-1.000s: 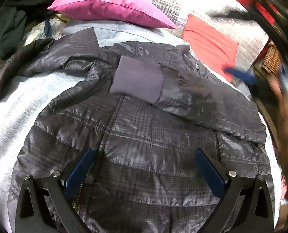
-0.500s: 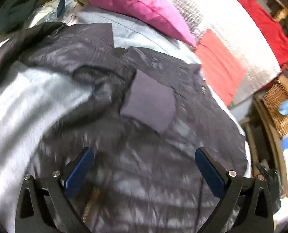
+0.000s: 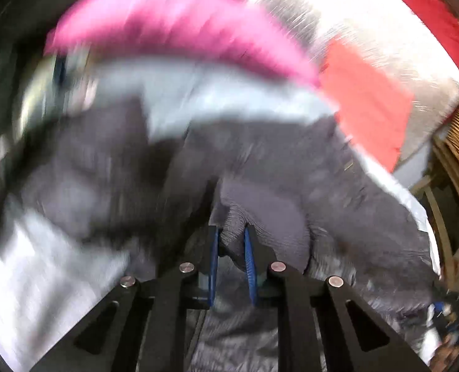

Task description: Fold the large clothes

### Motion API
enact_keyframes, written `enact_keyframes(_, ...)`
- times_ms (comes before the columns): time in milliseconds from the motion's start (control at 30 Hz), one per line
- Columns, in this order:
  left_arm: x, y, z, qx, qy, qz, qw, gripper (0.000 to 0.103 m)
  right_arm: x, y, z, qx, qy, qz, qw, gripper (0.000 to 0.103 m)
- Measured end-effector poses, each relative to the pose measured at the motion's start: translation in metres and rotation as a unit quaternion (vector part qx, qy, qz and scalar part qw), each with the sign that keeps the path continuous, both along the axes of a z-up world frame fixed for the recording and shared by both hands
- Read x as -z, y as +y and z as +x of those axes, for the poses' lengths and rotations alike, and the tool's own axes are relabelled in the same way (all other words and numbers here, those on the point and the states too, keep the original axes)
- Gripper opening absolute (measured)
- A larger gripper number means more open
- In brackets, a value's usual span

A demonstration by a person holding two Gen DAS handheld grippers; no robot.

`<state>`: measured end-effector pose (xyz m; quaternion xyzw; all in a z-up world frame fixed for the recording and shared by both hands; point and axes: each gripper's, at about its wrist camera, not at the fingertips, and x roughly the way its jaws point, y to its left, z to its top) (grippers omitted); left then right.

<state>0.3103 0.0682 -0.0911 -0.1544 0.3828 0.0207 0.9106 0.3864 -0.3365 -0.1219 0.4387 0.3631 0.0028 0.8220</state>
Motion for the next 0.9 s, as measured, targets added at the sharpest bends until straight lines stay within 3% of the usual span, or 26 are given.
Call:
enact_keyframes(33,-0.004,-0.006,-0.004,0.006,-0.023,0.021,0.9995,0.017,-0.006,-0.001,0.001,-0.007,-0.010,-0.020,1.000,0.021)
enact_keyframes(67,0.001,-0.009,-0.002,0.007,-0.019,0.034,0.9992,0.017,-0.007,-0.001,0.000,-0.010,-0.011,-0.038,0.999,0.021)
enact_keyframes(167,0.050,-0.013,0.014,0.012,0.074,0.053,0.9958,0.019,0.024,-0.001,0.006,-0.038,0.049,-0.011,0.998,0.024)
enact_keyframes(200,0.058,-0.011,0.014,0.008,0.083,0.047,0.9954,0.024,0.035,-0.002,0.004,-0.041,0.074,0.003,0.996,0.027)
enact_keyframes(233,0.060,-0.009,0.009,0.003,0.066,0.045,0.9968,0.027,0.040,-0.008,-0.003,-0.037,0.070,0.027,0.997,0.038)
enact_keyframes(267,0.059,-0.010,0.007,0.003,0.057,0.052,0.9970,0.030,0.039,-0.012,-0.008,-0.037,0.062,0.040,0.997,0.060)
enact_keyframes(333,0.057,-0.016,0.006,0.002,0.052,0.081,0.9954,0.049,0.022,-0.017,-0.019,-0.052,0.051,0.037,0.997,0.071)
enact_keyframes(500,0.057,-0.018,0.008,-0.002,0.050,0.068,0.9965,0.049,-0.028,-0.031,-0.030,-0.055,0.013,-0.032,0.998,0.071)
enact_keyframes(567,0.056,-0.021,0.005,-0.002,0.048,0.076,0.9960,0.050,-0.038,-0.041,-0.009,-0.051,0.012,-0.077,0.996,0.071)
enact_keyframes(633,0.057,-0.018,0.008,-0.002,0.045,0.082,0.9956,0.050,-0.028,-0.049,0.025,-0.057,0.039,-0.104,0.992,0.071)
enact_keyframes(700,0.059,-0.018,0.007,-0.003,0.042,0.087,0.9954,0.051,-0.007,-0.057,0.060,-0.061,0.082,-0.096,0.990,0.071)
enact_keyframes(800,0.061,-0.020,0.006,-0.003,0.037,0.093,0.9950,0.052,-0.003,-0.052,0.091,-0.094,0.078,-0.131,0.984,0.061)
enact_keyframes(833,0.061,-0.020,0.007,-0.003,0.036,0.093,0.9951,0.053,-0.004,-0.047,0.098,-0.112,0.073,-0.145,0.980,0.027)
enact_keyframes(900,0.063,-0.021,0.007,0.004,0.032,0.086,0.9958,0.059,-0.005,-0.038,0.112,-0.125,0.091,-0.187,0.970,0.017)
